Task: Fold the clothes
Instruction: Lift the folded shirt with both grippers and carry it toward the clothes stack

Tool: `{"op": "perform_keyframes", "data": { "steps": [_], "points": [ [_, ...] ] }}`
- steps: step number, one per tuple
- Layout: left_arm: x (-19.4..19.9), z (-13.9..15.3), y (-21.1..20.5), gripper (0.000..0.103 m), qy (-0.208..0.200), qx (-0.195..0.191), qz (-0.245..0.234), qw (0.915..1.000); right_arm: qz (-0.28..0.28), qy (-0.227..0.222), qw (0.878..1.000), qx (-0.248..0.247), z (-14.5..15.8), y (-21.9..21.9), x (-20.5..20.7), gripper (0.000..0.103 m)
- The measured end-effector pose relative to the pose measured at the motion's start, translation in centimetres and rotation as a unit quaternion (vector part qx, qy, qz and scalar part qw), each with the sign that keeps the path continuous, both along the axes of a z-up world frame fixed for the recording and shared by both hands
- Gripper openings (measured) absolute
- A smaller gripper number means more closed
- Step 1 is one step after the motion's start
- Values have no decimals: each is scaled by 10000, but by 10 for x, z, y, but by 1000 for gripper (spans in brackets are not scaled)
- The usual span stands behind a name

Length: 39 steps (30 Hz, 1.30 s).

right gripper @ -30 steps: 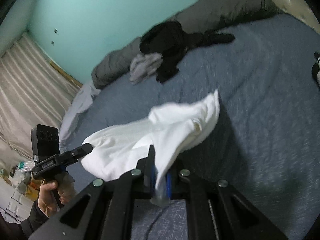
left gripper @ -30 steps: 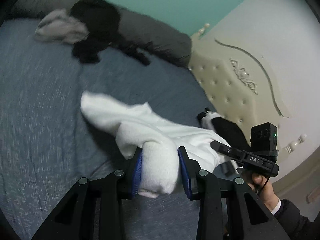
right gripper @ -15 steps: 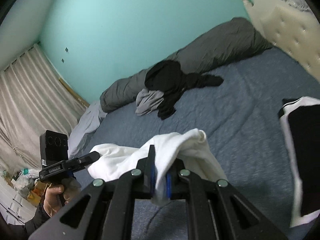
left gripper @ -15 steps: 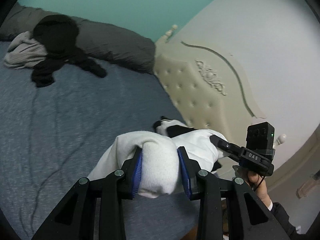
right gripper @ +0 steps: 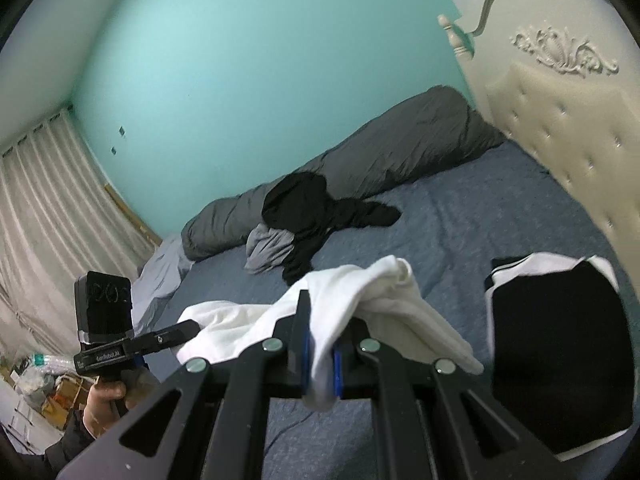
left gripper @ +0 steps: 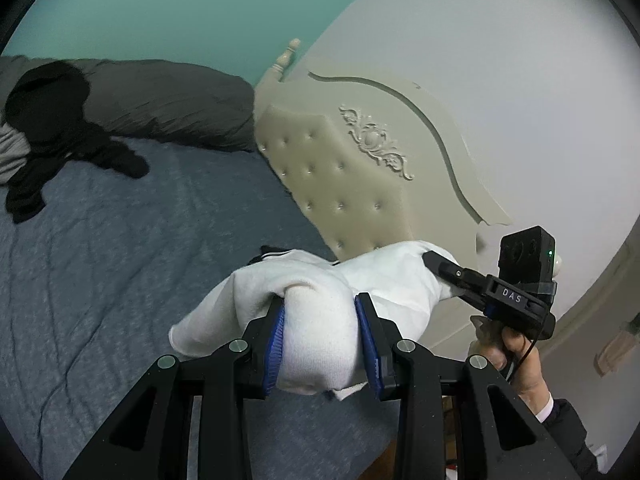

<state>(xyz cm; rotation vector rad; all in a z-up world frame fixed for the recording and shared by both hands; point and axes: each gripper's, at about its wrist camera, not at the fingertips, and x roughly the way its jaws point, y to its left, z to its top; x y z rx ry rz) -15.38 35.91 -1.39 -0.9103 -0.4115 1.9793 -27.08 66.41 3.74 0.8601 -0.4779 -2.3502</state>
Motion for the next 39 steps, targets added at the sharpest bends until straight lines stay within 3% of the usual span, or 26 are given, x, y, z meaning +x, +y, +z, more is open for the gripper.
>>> {"op": "perform_keyframes", "data": {
  "steps": [11,24,31,39],
  "points": [
    [-41,43,98,36,201,0,-170,9997,-350,214,9989,229,36,70,-61,8],
    [-102,60,233,36,380,-83,-347,9986,-1047,522,9922,424,51,162,-149,8],
    [-130,29,287,36,248,-308,-412,9984,-1333,360,9888,568,19,198,-184,7],
    [-119,-31,302,36,-198,-489,-620,9967,-1216,-97,9901,695,-49,224,-168,7]
  ]
}}
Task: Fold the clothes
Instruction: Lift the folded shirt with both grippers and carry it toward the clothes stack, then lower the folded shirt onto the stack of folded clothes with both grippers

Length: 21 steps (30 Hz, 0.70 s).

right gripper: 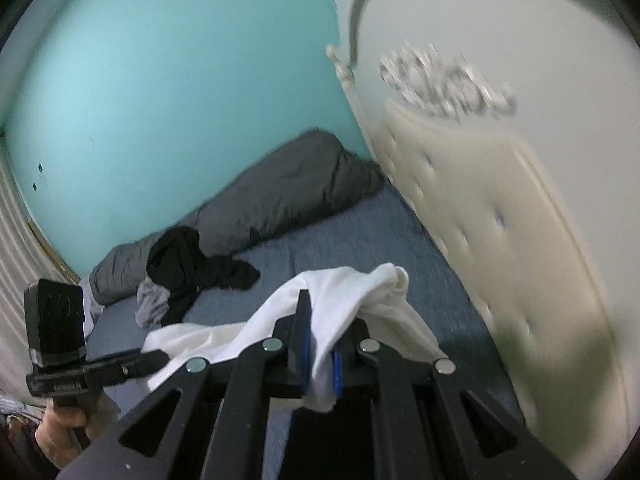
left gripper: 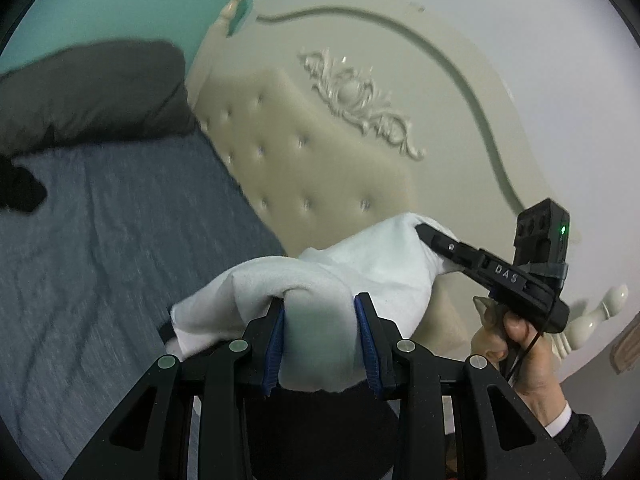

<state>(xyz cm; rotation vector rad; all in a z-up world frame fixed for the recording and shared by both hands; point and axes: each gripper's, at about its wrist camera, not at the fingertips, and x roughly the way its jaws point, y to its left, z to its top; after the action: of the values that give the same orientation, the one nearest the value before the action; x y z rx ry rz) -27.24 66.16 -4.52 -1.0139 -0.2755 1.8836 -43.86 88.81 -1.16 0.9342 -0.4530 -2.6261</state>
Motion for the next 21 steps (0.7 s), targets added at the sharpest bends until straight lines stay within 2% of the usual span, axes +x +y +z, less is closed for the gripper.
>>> {"op": "perform_keyframes", "data": {
  "steps": [6,16,21],
  "points": [
    [38,-43,-2,36,-333,-137,-170,9992,93,-368,9993,-33,-38,17,43,8],
    [101,-66,-2,36,-351,-232,-337,9985,42,-627,9979,-131,-71,42,119,8],
    [121,-94,-9,36,-595,-337,-335,9971,56,-931,9955,-184,-101,44,141,8]
  ]
}}
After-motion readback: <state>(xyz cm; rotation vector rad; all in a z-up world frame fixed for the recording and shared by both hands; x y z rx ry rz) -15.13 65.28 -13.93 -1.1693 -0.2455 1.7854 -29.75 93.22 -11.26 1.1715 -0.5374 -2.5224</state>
